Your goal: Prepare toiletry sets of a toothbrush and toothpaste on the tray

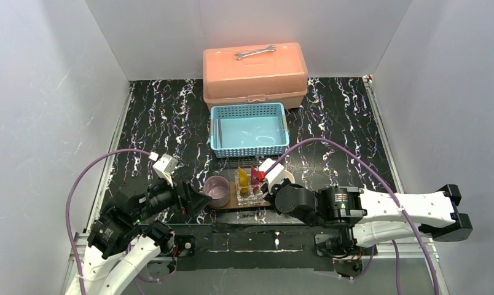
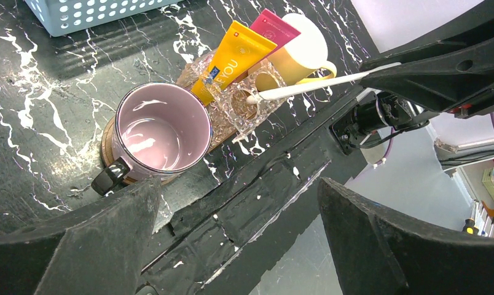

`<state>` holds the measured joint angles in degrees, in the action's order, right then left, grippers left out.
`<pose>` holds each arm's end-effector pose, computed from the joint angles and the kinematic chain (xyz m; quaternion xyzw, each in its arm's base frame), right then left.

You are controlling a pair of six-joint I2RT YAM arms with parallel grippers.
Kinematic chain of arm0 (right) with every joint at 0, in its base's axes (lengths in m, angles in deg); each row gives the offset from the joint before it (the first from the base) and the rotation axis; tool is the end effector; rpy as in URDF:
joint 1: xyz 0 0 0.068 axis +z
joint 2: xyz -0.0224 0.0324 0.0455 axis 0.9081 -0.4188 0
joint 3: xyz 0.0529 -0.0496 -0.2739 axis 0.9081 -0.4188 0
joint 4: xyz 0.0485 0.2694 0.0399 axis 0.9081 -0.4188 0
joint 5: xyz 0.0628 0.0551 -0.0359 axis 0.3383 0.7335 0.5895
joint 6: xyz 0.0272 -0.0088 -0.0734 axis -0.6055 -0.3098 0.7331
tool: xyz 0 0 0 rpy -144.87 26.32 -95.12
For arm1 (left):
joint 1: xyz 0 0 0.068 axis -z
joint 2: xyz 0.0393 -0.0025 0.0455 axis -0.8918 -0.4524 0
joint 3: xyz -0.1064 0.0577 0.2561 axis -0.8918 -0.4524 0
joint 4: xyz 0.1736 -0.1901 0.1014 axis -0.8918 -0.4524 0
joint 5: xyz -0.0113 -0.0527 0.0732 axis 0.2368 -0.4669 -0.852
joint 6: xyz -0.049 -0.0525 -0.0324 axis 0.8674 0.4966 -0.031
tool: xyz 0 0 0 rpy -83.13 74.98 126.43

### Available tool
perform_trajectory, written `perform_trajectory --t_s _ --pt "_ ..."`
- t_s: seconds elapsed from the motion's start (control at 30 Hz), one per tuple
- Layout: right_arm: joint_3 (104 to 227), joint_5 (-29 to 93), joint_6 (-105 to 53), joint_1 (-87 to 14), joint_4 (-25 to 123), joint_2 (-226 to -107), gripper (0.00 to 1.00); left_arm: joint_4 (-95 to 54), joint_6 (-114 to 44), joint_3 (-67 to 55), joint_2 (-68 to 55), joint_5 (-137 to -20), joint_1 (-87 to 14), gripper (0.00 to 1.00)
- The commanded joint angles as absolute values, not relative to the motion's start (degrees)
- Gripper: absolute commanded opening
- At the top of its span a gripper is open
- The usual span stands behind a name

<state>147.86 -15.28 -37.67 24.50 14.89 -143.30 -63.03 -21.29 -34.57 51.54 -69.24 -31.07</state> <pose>0.0447 0.2391 0.3366 -0.3555 0.7680 0.1760 0.5028 0.0735 -0.0697 0.3295 0.1391 0.7746 -0.3945 0.4743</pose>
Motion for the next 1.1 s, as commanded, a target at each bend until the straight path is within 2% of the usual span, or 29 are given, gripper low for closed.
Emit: perform_trajectory --t_s 0.0,1.07 --pt "145.3 -17.6 -38.2 24.6 22.6 -141.1 0.01 -62.4 -21.7 -35.5 51.1 -69.0 -31.2 0.98" --pt "131.0 -21.4 -34.2 24.6 39.1 -138.1 0.01 -62.3 -21.7 -35.8 51.4 -68.7 -31.2 0.98"
